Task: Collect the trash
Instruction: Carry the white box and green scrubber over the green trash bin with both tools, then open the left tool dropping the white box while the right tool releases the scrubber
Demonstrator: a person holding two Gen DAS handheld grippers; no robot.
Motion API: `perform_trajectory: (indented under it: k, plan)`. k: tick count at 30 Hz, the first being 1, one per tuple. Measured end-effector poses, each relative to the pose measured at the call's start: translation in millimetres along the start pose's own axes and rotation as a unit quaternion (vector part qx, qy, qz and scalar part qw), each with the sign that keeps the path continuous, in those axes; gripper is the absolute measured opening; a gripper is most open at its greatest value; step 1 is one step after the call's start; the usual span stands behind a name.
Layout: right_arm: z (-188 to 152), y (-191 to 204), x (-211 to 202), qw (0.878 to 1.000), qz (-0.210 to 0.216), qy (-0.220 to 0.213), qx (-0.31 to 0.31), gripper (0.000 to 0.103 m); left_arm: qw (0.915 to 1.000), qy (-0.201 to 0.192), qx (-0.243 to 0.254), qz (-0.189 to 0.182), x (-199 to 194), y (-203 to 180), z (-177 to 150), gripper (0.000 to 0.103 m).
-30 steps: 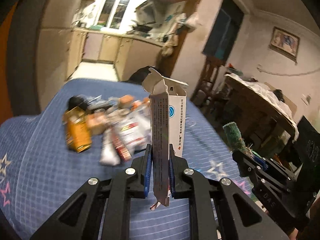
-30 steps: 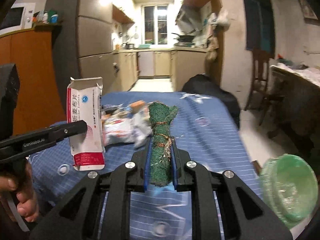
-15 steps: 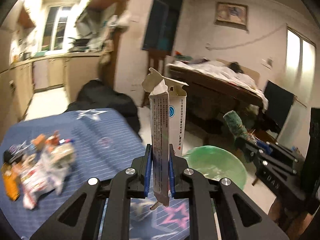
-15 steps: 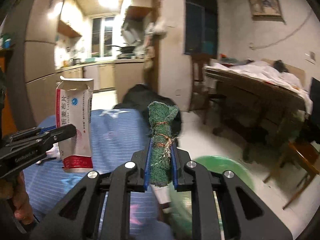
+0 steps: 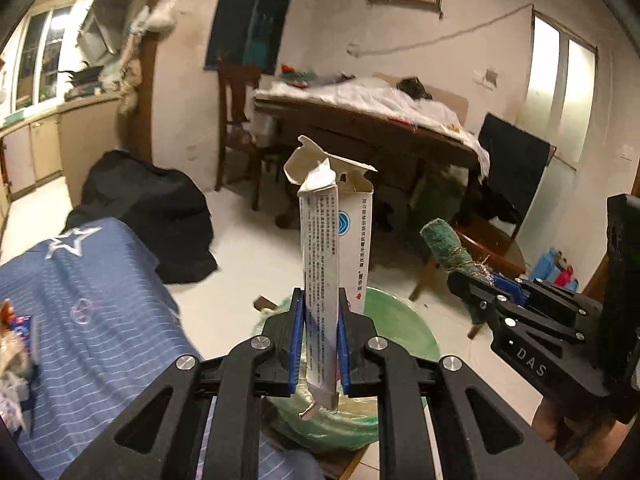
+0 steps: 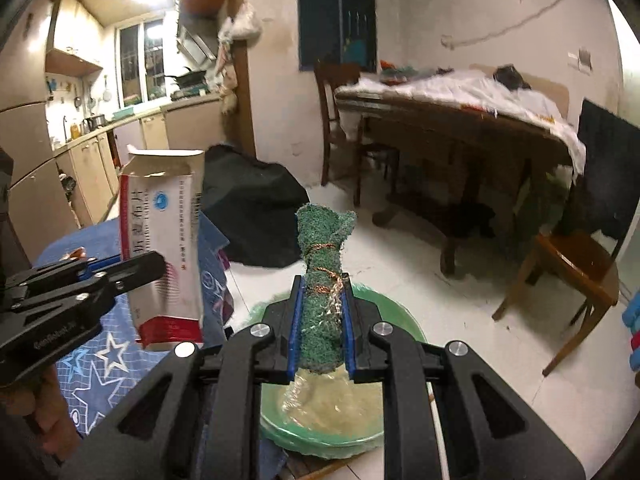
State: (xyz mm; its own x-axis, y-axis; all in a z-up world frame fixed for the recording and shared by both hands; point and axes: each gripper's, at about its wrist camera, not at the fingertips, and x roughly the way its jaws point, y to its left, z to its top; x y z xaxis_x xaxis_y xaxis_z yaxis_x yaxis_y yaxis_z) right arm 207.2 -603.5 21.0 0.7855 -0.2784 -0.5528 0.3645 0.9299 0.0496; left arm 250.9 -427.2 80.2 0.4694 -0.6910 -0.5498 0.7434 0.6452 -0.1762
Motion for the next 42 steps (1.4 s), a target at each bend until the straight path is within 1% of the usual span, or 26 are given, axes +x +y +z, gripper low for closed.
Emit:
perform_trajectory:
  k: [3, 6, 8, 12, 14, 17, 24, 28, 31, 32, 34, 36, 38, 42]
  plan:
    - [-4, -13, 14, 0.999, 0.002, 0.03, 0.012, 0.015, 0.9994, 0.033, -0.004, -0.007, 33, -1, 4, 0.015]
    - [-4, -24, 28, 0.998, 0.007, 0.057, 0.026, 0.015, 0.9971, 0.074, -0.012, -0.01, 75, -4, 11, 0.016]
    - [-7, -29, 37, 0.996, 0.014, 0.077, 0.036, 0.015, 0.9954, 0.094, -0.013, -0.006, 97, -4, 12, 0.016]
    - [-13, -41, 55, 0.993, 0.022, 0.105, 0.049, 0.015, 0.9918, 0.126, -0.019, -0.005, 136, -8, 15, 0.016]
    - [-18, -42, 61, 0.992, 0.023, 0.115, 0.046, 0.015, 0.9898, 0.142, -0.018, -0.004, 155, -10, 14, 0.016]
    - [-23, -42, 66, 0.991, 0.027, 0.123, 0.048, 0.015, 0.9878, 0.155, -0.017, 0.001, 173, -15, 10, 0.016]
    - [-26, -46, 71, 0.989, 0.031, 0.129, 0.056, 0.015, 0.9843, 0.175, -0.021, 0.008, 193, -14, -5, 0.016]
    - [-27, -47, 71, 0.989, 0.034, 0.129, 0.057, 0.016, 0.9831, 0.181, -0.023, 0.007, 194, -10, -12, 0.017]
    - [-27, -49, 73, 0.989, 0.036, 0.13, 0.057, 0.018, 0.9825, 0.184, -0.026, 0.007, 194, -7, -17, 0.017]
    - [-28, -49, 73, 0.989, 0.037, 0.129, 0.058, 0.019, 0.9825, 0.184, -0.026, 0.009, 193, -4, -18, 0.019]
    - [-29, -50, 74, 0.989, 0.04, 0.13, 0.061, 0.026, 0.9825, 0.183, -0.031, 0.013, 192, -1, -20, 0.025]
    - [-30, -52, 74, 0.989, 0.038, 0.129, 0.063, 0.027, 0.9827, 0.182, -0.032, 0.017, 190, 0, -21, 0.03]
    - [-31, -54, 74, 0.989, 0.037, 0.128, 0.066, 0.03, 0.9828, 0.181, -0.032, 0.02, 190, 1, -23, 0.032]
    - [-32, -56, 74, 0.989, 0.034, 0.125, 0.072, 0.031, 0.9823, 0.182, -0.036, 0.024, 189, 3, -25, 0.033]
